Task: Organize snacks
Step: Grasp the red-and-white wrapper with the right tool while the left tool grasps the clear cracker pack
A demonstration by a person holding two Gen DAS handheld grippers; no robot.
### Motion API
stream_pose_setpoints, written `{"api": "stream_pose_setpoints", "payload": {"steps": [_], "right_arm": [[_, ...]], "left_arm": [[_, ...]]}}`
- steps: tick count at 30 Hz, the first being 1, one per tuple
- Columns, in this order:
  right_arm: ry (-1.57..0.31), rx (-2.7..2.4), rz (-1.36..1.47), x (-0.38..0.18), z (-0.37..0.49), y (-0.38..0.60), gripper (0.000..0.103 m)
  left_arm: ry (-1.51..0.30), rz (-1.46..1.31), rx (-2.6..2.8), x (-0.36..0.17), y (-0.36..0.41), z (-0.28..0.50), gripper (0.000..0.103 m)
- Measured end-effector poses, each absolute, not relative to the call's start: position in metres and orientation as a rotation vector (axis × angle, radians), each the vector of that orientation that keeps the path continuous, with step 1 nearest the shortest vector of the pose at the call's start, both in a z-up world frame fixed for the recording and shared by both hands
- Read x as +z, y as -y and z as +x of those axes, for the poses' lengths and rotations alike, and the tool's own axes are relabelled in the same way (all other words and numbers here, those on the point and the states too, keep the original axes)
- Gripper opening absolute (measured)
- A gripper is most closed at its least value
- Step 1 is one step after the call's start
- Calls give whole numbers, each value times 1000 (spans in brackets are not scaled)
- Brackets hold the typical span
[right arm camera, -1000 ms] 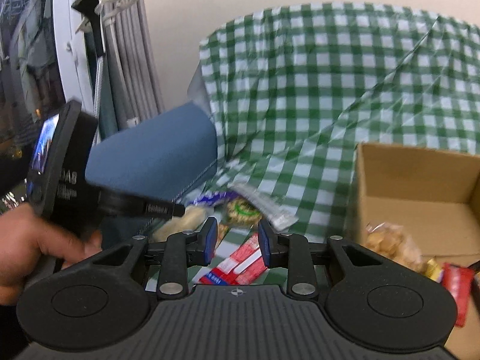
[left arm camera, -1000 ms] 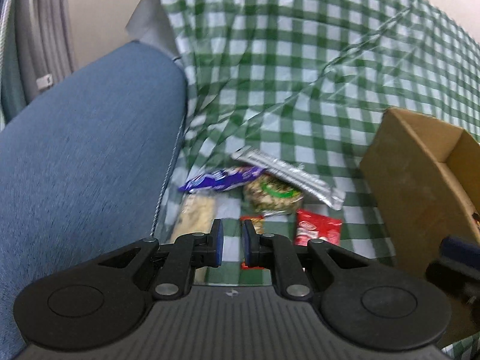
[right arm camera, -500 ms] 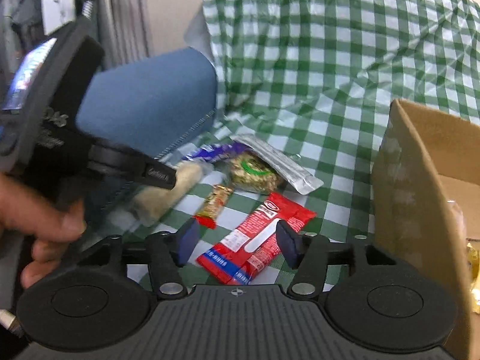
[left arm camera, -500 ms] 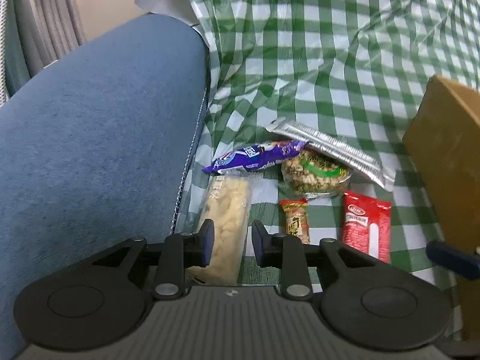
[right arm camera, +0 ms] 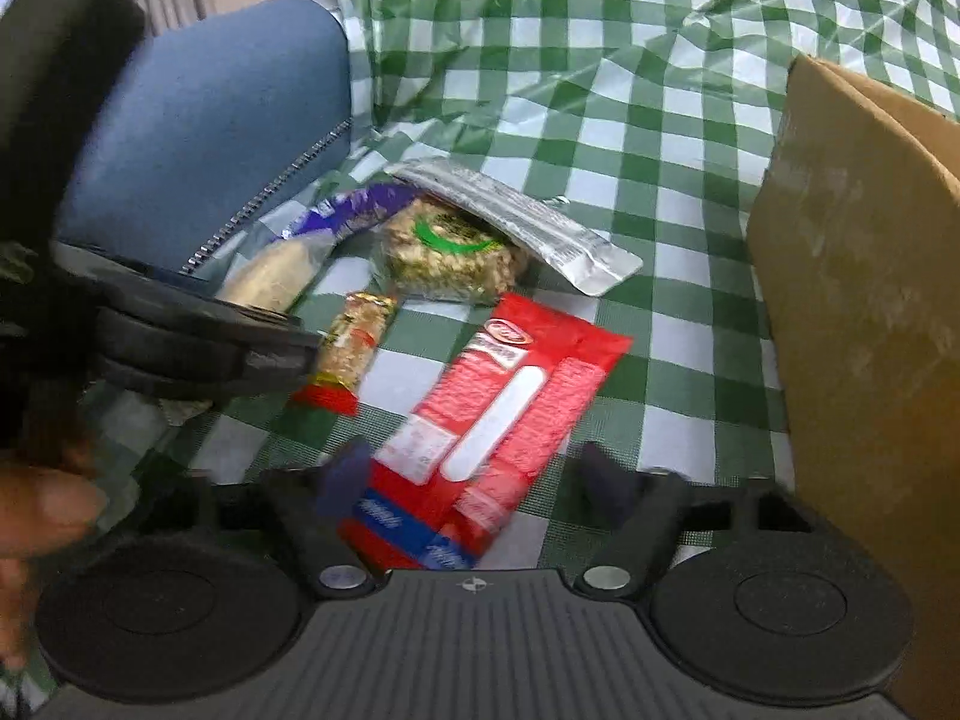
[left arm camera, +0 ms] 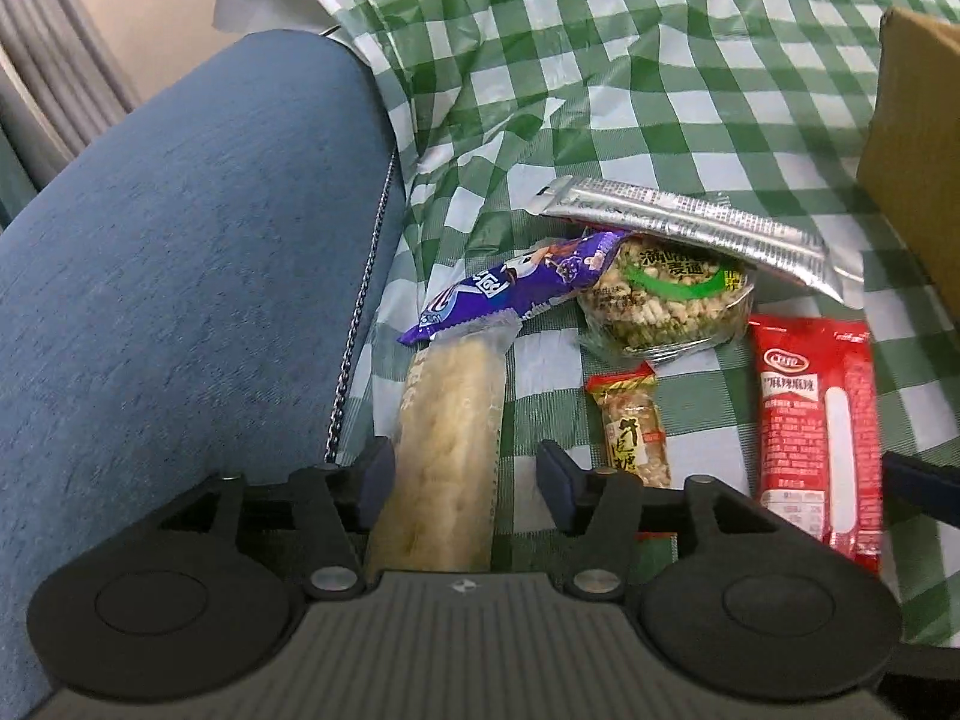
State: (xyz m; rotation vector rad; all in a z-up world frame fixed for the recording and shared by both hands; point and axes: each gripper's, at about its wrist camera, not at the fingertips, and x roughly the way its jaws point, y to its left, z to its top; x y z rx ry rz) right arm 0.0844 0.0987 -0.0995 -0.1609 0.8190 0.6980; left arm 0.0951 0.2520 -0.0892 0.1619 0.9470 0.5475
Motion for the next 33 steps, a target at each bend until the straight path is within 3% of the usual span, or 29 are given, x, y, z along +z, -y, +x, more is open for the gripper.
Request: {"api": "stream_pose_setpoints", "payload": {"steps": [2, 5, 7, 9, 12, 14, 16, 17, 21, 27, 29, 30, 31, 33], "right_arm": [[-806, 704, -168, -97, 82, -96, 54], [-806, 696, -168, -97, 84, -90, 34], [-807, 695, -160, -96, 85, -87, 22], [-803, 696, -156, -94, 85, -85, 17], [-795, 693, -157, -93, 84, -83, 17], [-801, 704, -139, -93, 84, -83, 22], [-818, 725, -131, -96, 86, -86, 71], [-817, 725, -131, -98, 86, -88, 78], [-797, 724, -167, -104, 84, -99, 86], [-782, 709, -210, -106, 87, -107, 88], [-782, 702, -225, -105, 87, -107, 82], [-782, 708, -224, -104, 87, -106, 72], [-777, 715, -225, -103, 87, -105, 56], [-773, 725, -225, -100, 87, -103, 40]], "left_arm": [[-943, 162, 549, -89, -253, 96, 58], [-943, 171, 547, -91, -253, 96, 58], [-945, 172, 550, -90, -254, 96, 49], [-948, 194, 566, -89, -253, 94, 42], [-948, 196, 553, -87, -252, 92, 40], [-936, 170, 544, -83, -254, 89, 39], [-915, 134, 533, -76, -255, 85, 38], [-904, 128, 530, -73, -254, 84, 38], [-861, 76, 505, -60, -253, 80, 38], [-852, -9, 469, -54, -257, 75, 38], [-849, -18, 464, -53, -256, 75, 38], [-847, -22, 462, -52, -256, 75, 38], [-844, -25, 458, -52, -255, 74, 38], [-837, -33, 446, -49, -253, 72, 38]]}}
